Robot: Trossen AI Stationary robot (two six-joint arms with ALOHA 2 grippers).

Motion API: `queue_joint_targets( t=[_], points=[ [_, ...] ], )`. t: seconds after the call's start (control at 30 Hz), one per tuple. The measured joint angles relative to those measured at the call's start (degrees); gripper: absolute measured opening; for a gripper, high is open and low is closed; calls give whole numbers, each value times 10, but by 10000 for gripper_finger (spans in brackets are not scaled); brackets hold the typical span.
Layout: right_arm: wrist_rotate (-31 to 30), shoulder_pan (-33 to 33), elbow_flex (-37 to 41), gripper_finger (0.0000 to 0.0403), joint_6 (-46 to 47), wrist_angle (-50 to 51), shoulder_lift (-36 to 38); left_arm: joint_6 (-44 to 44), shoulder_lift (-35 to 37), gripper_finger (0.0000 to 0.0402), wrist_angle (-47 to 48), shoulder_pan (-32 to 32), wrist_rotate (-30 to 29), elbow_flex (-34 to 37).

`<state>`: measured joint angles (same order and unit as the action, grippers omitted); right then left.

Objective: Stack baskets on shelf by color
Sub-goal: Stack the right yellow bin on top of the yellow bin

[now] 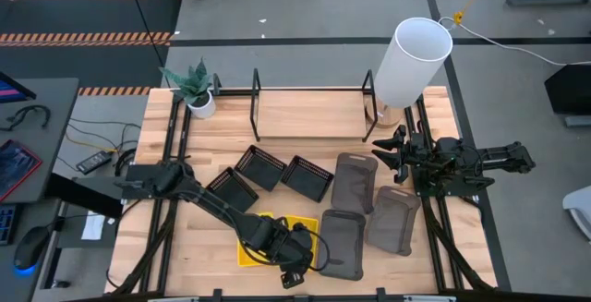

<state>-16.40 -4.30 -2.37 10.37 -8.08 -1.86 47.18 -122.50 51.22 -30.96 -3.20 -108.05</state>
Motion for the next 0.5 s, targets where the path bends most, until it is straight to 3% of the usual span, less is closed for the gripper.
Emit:
queue_joint_targets(
  t=[0.23,0.5],
  points=[
    [0,0,0,155,0,0,0,-17,-2,96,61,22,-28,0],
    [0,0,0,155,0,0,0,-119,1,115,110,81,-36,0]
  ],
)
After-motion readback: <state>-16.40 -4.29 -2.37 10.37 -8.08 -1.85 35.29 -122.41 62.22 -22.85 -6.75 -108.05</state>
